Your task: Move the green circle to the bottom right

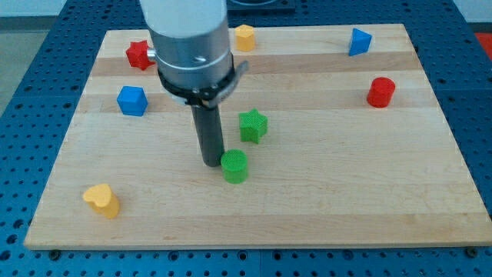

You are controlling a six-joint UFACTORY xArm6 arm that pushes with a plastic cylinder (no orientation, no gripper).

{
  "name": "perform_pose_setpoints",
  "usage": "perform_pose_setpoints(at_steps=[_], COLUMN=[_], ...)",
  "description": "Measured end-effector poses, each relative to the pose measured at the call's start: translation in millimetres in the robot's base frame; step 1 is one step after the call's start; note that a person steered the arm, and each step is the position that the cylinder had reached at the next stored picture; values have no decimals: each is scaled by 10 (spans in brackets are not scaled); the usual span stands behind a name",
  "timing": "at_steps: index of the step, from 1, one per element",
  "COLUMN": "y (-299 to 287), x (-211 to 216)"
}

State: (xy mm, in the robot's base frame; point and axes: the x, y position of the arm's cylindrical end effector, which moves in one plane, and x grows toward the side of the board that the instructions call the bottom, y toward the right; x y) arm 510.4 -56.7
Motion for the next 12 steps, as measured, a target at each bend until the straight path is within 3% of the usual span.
perform_pose_setpoints(at_steps=[2, 4, 7, 10, 12], y=[364, 859, 581, 2028, 2114], x=[284, 311, 325, 349, 379])
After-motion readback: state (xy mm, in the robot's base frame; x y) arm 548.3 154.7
